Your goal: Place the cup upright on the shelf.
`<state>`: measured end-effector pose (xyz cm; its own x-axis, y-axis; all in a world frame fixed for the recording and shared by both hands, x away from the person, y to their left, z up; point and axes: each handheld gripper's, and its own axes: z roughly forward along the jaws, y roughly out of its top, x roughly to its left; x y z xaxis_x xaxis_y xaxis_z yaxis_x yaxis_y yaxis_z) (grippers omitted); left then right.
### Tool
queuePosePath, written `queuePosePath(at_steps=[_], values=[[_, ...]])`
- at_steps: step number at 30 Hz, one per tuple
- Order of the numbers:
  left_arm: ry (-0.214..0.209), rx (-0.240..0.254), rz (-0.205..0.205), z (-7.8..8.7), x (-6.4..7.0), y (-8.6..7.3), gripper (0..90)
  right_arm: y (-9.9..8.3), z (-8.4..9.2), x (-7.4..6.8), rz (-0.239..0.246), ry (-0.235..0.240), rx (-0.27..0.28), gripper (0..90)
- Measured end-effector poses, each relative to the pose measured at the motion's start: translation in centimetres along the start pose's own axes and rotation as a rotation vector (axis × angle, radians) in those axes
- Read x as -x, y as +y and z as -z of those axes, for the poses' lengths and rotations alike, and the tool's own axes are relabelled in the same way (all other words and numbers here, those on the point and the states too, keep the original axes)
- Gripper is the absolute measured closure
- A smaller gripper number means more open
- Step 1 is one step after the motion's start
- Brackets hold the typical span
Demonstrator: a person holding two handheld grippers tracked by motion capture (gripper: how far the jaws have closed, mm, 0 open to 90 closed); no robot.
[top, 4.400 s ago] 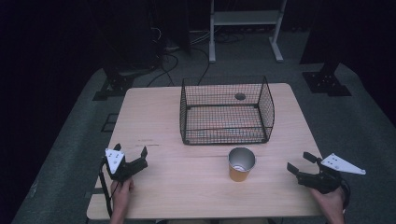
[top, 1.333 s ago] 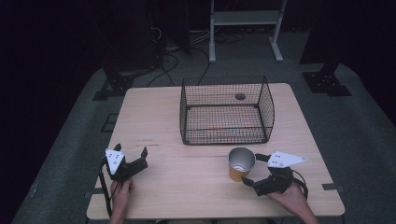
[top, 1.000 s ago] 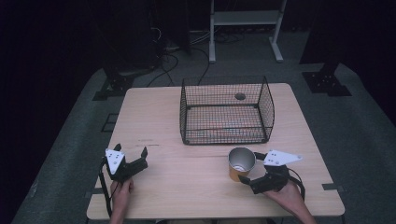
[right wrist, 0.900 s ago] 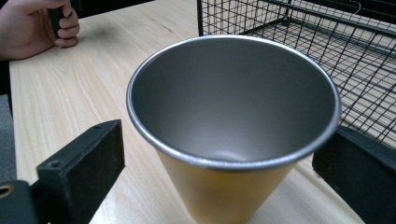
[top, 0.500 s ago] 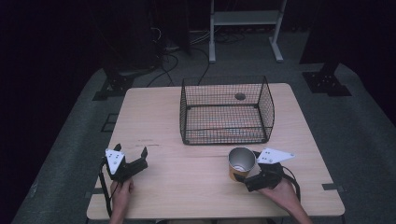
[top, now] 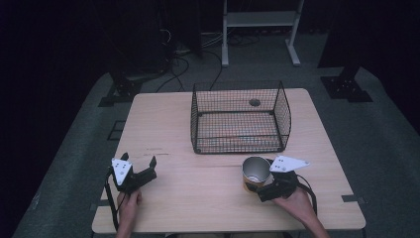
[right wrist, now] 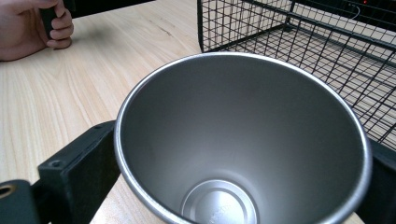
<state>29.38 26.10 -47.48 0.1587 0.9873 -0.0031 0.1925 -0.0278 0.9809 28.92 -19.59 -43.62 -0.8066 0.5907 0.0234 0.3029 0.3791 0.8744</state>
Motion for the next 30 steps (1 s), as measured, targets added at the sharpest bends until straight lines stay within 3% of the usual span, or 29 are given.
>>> queuePosePath(at_steps=[8,9,18,30], values=[[0.001,0.0,0.003,0.0,0.0,0.0,0.8,0.0,0.1,0.2,0.003,-0.002,0.006,7.5],[0.001,0.001,0.004,0.0,0.0,0.0,0.8,0.0,0.2,0.2,0.002,-0.005,0.007,11.4],[-0.001,0.002,0.007,0.0,0.0,0.0,0.8,0.0,0.3,0.3,0.0,0.006,0.009,12.2],[-0.001,0.001,0.009,0.0,-0.1,0.0,0.8,1.7,1.9,2.3,-0.065,0.053,0.01,12.5]])
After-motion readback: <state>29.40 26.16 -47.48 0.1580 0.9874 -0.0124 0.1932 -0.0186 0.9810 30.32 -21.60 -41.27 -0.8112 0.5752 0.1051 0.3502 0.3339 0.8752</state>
